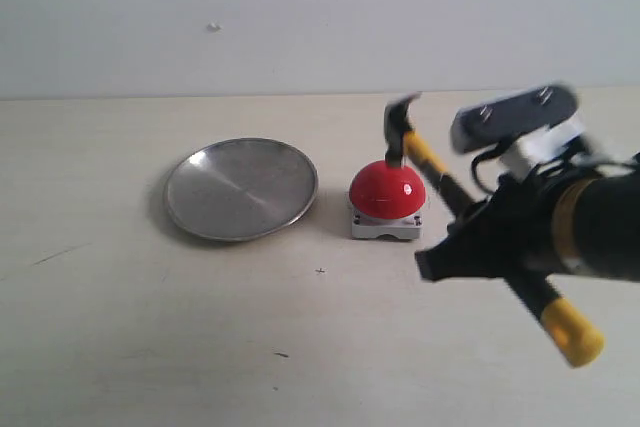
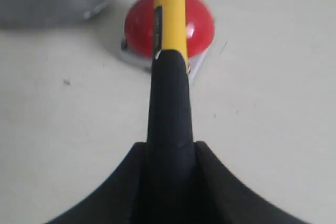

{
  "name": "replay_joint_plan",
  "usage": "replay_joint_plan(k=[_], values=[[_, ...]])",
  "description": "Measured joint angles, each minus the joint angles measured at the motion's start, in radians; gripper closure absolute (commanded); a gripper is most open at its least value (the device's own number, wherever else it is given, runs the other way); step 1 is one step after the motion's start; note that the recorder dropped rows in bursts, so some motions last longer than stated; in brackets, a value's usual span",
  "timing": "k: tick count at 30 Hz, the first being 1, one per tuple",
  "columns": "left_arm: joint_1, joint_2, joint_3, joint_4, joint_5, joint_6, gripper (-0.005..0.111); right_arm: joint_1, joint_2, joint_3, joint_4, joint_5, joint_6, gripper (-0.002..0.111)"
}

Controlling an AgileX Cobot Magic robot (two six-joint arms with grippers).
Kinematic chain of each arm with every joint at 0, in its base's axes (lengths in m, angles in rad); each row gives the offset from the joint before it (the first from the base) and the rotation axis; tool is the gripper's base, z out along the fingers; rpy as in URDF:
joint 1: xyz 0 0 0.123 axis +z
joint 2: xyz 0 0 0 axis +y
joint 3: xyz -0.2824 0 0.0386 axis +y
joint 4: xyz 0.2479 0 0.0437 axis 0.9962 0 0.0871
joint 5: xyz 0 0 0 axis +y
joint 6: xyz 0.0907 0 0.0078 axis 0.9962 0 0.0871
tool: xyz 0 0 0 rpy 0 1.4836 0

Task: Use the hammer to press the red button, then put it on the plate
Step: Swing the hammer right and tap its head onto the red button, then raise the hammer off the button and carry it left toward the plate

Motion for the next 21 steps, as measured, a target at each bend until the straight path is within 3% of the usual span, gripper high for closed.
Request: replay_joint_plan(k=[3,8,14,21], values=[[0.000,0.000,0.000,0.000,0.000,0.000,0.107,-0.001,0.130,-0.005,-0.188,-0.018,0.198,0.108],[0.000,0.000,0.000,0.000,0.000,0.000,0.107,-0.004,0.078,-0.018,-0.333,-0.060,0.374,0.108],[0.000,0.000,0.000,0.000,0.000,0.000,0.107,-0.006,-0.137,-0.024,-0.342,-0.133,0.412,0.108],[0.000,0.000,0.000,0.000,0.002,0.000,0.107,-0.008,-0.214,-0.030,-0.195,-0.398,0.404,0.108]])
